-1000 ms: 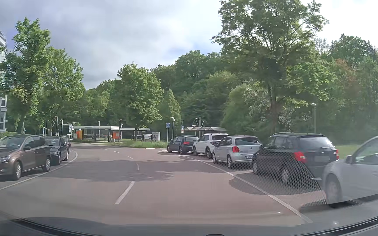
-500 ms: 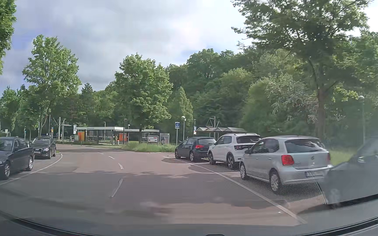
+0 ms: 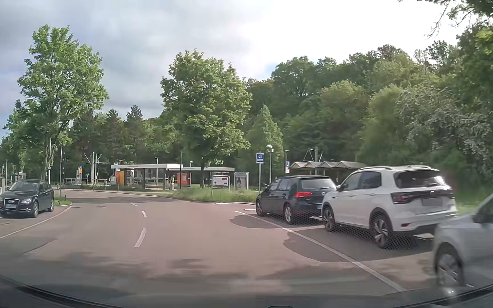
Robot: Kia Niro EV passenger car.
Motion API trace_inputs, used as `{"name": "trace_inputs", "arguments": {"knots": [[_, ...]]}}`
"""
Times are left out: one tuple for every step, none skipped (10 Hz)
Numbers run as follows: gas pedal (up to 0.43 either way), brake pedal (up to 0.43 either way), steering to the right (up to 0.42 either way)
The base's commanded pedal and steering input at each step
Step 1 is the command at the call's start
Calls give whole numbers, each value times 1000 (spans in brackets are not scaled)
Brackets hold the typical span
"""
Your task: Follow the waypoints while adhering to traffic rules and regulations
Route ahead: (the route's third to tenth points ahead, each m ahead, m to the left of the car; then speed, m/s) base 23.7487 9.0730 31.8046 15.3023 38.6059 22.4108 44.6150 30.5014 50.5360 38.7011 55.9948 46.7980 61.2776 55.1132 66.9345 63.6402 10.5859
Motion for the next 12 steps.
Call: {"name": "trace_inputs", "arguments": {"knots": [[0,0,-92],[0,0,-92],[0,0,-94],[0,0,-99],[0,0,-100],[28,0,-101],[28,0,-102],[39,0,-107],[47,0,-111],[59,0,-111],[59,0,-111],[59,0,-108]]}}
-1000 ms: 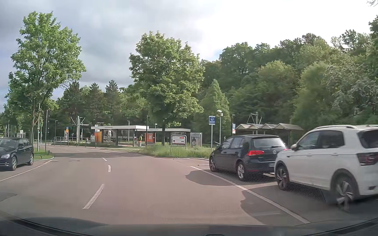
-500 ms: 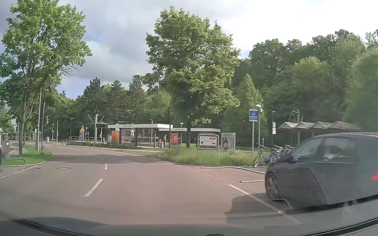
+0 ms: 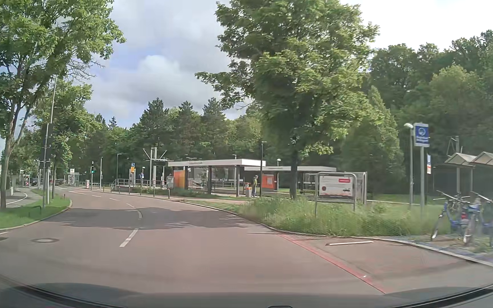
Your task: Follow the waypoints while adhering to traffic rules and regulations
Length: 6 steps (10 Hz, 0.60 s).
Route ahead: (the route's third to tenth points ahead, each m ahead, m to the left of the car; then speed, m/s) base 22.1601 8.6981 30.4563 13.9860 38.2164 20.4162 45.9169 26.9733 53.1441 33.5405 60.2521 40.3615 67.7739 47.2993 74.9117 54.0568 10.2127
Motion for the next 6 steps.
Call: {"name": "trace_inputs", "arguments": {"knots": [[59,0,-106],[59,0,-105],[59,0,-105],[59,0,-105],[59,0,-105],[59,0,-105]]}}
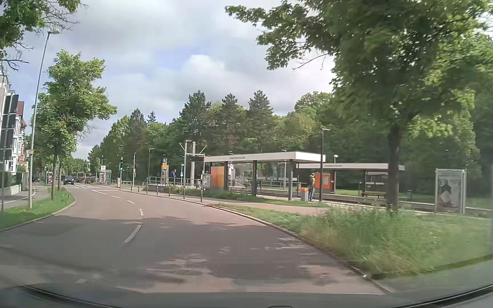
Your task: Follow the waypoints while adhering to traffic rules and regulations
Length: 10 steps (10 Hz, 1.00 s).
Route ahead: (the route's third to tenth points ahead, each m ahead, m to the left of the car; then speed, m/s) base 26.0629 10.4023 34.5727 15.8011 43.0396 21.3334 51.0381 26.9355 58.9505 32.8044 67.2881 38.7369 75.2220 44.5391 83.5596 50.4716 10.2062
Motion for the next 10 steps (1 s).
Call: {"name": "trace_inputs", "arguments": {"knots": [[59,0,-104],[59,0,-104],[59,0,-104],[59,0,-104],[67,0,-104],[67,0,-104],[67,0,-103],[67,0,-103],[67,0,-105],[67,0,-109]]}}
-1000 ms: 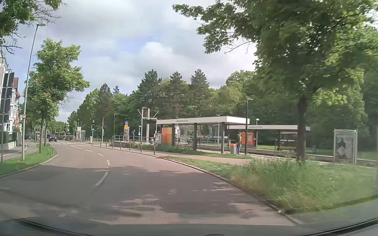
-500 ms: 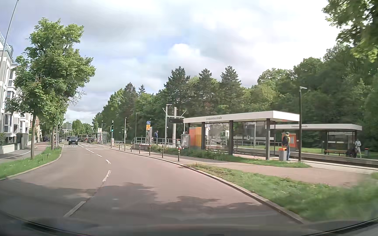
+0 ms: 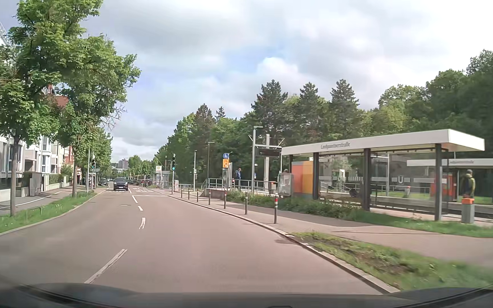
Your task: Follow the waypoints while adhering to traffic rules and regulations
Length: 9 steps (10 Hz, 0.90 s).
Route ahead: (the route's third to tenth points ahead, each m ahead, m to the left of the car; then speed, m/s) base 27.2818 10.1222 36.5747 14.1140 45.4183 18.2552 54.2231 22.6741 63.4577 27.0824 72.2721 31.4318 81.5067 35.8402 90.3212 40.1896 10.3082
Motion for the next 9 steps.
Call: {"name": "trace_inputs", "arguments": {"knots": [[67,0,-111],[67,0,-113],[67,0,-113],[67,0,-113],[67,0,-111],[67,0,-109],[67,0,-108],[67,0,-106],[67,0,-102]]}}
